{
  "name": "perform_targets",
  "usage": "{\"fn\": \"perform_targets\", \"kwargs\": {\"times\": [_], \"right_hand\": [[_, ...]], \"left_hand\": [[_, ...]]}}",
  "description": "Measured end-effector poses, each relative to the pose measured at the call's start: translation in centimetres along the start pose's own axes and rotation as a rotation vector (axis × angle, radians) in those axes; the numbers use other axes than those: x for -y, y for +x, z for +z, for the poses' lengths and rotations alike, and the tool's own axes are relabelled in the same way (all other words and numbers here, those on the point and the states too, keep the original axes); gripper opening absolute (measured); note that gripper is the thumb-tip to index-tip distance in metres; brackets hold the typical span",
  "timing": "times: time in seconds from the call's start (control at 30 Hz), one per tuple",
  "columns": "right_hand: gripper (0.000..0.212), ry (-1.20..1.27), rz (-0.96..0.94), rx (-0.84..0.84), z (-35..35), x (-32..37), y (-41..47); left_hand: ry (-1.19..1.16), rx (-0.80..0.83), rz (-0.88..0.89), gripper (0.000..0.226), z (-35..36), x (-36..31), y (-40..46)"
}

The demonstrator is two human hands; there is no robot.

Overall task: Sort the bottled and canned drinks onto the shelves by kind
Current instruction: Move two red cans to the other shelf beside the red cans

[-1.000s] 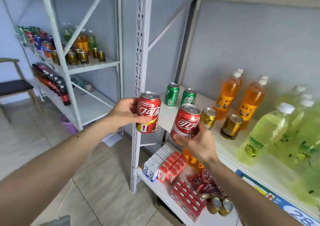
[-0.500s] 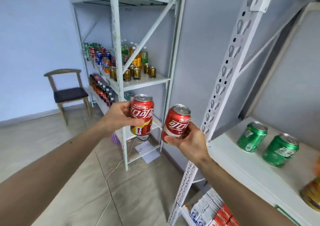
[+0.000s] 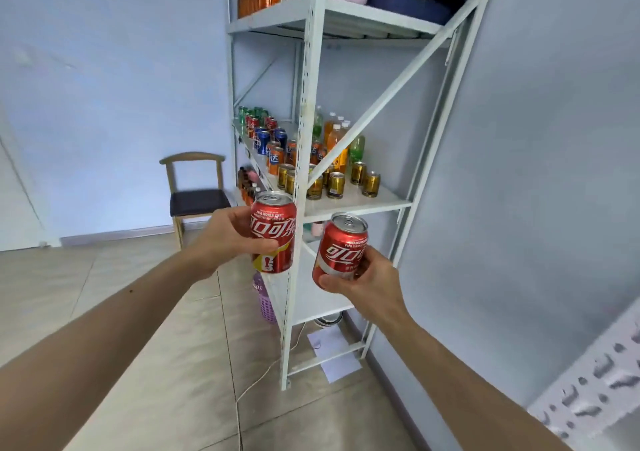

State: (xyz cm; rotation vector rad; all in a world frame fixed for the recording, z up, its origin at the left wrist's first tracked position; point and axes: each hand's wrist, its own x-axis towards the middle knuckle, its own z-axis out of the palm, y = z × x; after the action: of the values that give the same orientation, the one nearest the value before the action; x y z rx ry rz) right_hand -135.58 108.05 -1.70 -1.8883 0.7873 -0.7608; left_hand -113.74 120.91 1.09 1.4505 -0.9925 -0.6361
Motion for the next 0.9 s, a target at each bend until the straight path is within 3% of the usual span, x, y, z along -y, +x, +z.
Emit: {"fn": "perform_targets", "kwargs": {"times": [0.13,0.27,0.37,0.5,0.67,0.9], "right_hand": [[0.075,-0.002,-0.020,0.035,3.2,0.5,5.8],[0.066,-0.005,-0.028,0.060,6.6,1.0,11.0],[0.066,-0.020,-0.034,0.071,9.1,1.2,14.7],[0.077,-0.025,-0.018,0.094,12.5,1.1,19.8],[0.079,0.001,-0.025,0.106,16.7,0.4,26.5],[0.078,0.045,-0.035,0.146,22.8,1.5,36.7]], "left_hand": [[0.008,-0.044,0.011,0.082,-4.3,1.3,4.4],[0.015,-0.068,0.023,0.061,-8.6,2.5,9.3],[0.017,-0.054,0.029,0.077,-11.6,3.3,12.6],[-0.009,-0.060,0.015,0.074,-15.2,5.3,17.7],[0.002,-0.093,0.031,0.094,-19.2,7.7,24.0],[0.020,-0.157,0.058,0.088,-25.6,8.8,31.4]]}}
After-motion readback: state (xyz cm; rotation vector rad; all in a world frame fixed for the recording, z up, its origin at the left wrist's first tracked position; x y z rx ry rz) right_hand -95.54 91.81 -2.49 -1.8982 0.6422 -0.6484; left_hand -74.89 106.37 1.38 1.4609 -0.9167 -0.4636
